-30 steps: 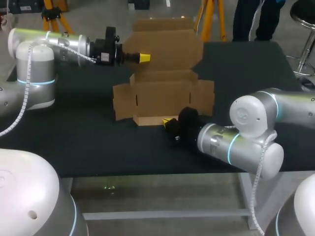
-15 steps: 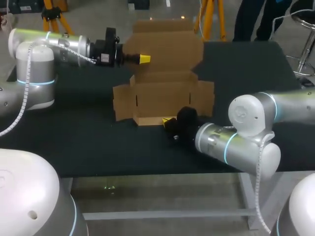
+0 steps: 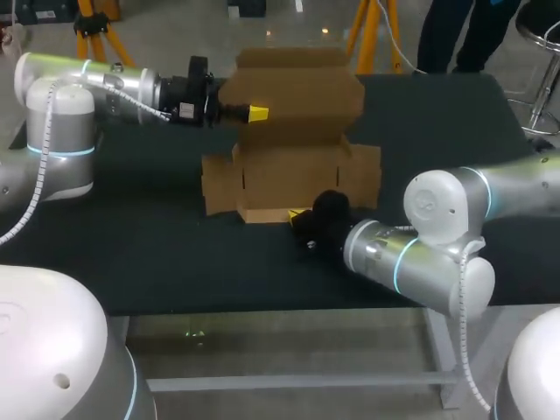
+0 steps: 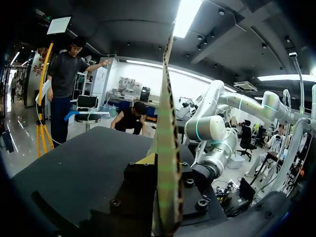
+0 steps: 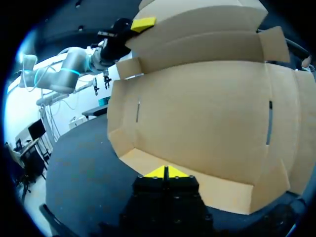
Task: Assemble the packaging by folding the flat box into shape, placing the metal phone stand inside, and closing the box properly
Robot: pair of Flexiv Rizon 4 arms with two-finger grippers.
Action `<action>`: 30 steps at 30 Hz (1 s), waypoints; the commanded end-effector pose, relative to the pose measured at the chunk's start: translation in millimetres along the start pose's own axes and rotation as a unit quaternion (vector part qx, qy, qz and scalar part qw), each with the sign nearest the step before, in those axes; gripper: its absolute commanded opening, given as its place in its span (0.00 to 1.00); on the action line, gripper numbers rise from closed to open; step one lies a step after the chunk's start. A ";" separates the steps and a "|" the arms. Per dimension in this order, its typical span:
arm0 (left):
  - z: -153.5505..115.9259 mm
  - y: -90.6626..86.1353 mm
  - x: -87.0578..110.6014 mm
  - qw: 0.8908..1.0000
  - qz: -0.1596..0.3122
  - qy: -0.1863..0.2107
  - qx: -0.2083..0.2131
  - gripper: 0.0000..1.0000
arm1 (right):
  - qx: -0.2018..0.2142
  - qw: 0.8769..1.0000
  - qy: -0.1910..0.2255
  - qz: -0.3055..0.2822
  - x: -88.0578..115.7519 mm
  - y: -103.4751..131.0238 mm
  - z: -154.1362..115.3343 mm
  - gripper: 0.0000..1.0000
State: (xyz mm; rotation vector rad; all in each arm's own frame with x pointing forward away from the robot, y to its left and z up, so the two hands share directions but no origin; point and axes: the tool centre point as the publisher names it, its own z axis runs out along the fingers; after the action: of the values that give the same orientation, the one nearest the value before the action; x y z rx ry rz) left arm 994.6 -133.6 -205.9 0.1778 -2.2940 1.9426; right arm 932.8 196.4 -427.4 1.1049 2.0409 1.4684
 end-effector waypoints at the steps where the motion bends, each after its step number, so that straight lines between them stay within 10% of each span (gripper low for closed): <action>1: 1.1 3.2 12.2 1.000 -0.002 -0.002 0.000 0.00 | -0.002 1.000 -0.010 -0.001 1.7 -5.1 3.7 0.00; 30: -2.3 16.7 52.7 0.999 -0.012 0.030 -0.010 0.00 | -0.002 1.000 -0.010 -0.001 1.7 -5.1 3.7 0.00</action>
State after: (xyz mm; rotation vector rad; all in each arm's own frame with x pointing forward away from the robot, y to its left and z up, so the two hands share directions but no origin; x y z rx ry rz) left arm 941.0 -129.3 -209.3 0.1408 -2.2602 1.8932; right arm 932.7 197.5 -427.4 1.1123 2.0312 1.4501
